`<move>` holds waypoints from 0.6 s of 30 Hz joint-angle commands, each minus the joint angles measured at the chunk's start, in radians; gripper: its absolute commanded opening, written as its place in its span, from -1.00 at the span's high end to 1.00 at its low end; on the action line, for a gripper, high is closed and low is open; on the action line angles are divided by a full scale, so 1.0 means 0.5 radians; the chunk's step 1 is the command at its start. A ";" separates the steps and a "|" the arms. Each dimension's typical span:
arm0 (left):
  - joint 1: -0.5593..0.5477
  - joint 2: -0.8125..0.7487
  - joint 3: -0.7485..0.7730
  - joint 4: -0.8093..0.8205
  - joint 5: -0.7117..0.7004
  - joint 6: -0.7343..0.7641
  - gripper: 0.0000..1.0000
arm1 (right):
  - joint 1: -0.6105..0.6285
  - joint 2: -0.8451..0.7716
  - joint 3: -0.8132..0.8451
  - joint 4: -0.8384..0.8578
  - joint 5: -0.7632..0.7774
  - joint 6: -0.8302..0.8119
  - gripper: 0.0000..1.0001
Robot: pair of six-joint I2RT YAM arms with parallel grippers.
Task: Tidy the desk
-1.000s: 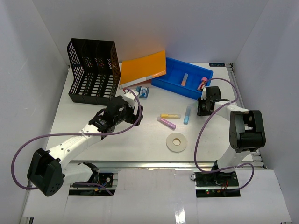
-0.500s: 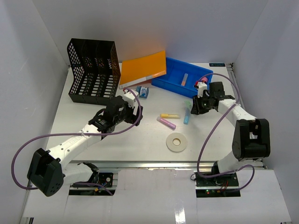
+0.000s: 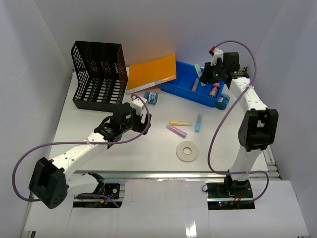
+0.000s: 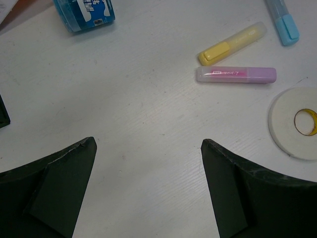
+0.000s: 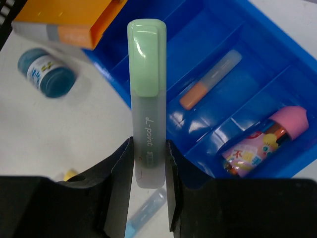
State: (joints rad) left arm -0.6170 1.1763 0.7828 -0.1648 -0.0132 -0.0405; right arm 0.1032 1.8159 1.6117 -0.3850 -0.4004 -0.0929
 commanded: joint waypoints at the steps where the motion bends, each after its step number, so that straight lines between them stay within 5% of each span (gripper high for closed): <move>1: 0.012 -0.040 -0.010 0.004 -0.004 0.036 -0.96 | -0.006 0.295 0.275 0.068 0.251 0.399 0.84; 12: 0.028 -0.013 -0.009 0.020 0.038 0.040 -0.96 | -0.032 0.789 0.589 0.231 0.379 0.646 0.57; 18: 0.028 0.001 -0.010 0.036 0.182 0.003 -0.96 | -0.051 0.844 0.585 0.278 0.374 0.672 -0.07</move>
State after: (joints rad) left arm -0.6082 1.1833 0.7784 -0.1645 0.0159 -0.0298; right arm 0.0895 2.2439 1.8498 -0.3105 -0.2191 0.2127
